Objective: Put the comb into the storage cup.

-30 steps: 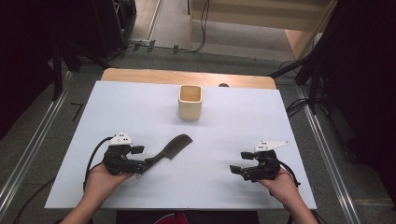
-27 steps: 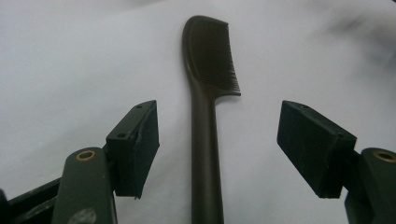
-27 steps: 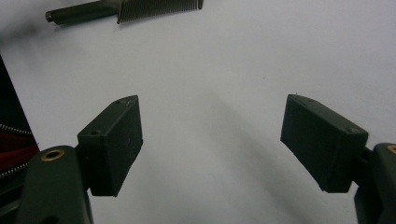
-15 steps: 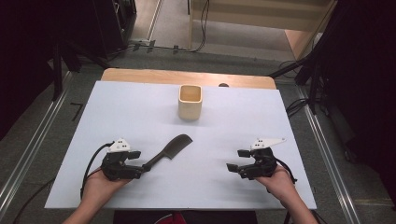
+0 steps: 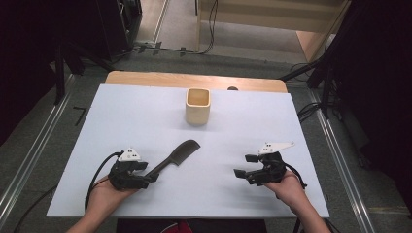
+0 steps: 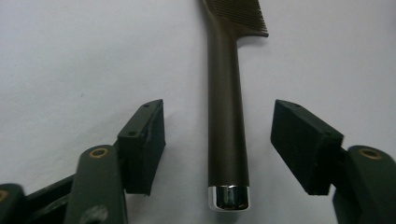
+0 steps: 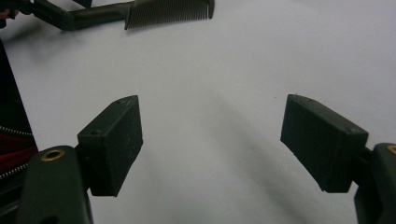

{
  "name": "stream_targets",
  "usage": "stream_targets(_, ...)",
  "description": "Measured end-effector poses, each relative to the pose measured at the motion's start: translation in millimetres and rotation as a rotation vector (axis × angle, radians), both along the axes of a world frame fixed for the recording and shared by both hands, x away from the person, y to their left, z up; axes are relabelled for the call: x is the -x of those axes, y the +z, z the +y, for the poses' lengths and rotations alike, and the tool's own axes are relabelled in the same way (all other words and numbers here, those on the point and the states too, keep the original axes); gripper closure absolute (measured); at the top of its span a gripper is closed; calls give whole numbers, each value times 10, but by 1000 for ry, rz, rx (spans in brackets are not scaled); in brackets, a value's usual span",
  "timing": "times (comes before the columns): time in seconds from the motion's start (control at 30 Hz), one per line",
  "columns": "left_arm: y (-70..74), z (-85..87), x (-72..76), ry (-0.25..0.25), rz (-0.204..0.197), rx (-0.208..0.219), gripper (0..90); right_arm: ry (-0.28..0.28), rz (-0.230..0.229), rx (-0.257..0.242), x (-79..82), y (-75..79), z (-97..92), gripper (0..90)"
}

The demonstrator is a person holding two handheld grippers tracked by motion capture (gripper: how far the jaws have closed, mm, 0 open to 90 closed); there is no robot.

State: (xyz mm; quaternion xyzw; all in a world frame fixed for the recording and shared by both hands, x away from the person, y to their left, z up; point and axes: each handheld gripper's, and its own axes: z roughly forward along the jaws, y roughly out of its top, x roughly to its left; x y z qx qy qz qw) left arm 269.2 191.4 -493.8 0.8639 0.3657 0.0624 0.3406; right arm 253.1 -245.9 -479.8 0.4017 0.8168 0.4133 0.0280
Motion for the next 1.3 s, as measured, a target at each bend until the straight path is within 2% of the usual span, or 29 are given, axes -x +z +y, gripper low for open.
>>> stream_targets(0.17,-21,-16,24,0,-26,-11,404,-1,0,-2,-5,-4,-4,190)
stream_targets(0.33,-53,-24,62,16,-52,-2,404,0,0,2,-2,-2,2,189)
stream_targets(0.5,-62,-44,93,31,-77,-21,414,0,-3,2,-2,-1,-2,190)
stream_targets(0.63,-74,-38,107,43,-98,-23,459,-2,-2,2,-4,-3,-3,190)
stream_targets(0.8,-71,-32,108,60,-98,-22,527,-2,-3,3,-3,-2,-4,190)
stream_targets(0.97,-75,-69,147,58,-130,-53,574,-2,-3,3,-2,-2,-4,189)
stream_targets(1.13,-68,-73,152,58,-118,-49,668,-1,-3,3,-3,-2,-4,190)
stream_targets(1.23,-66,-80,152,45,-117,-54,694,0,-3,3,-3,-3,-3,190)
stream_targets(1.3,-54,-81,145,47,-102,-58,720,0,-3,4,-3,-3,-2,190)
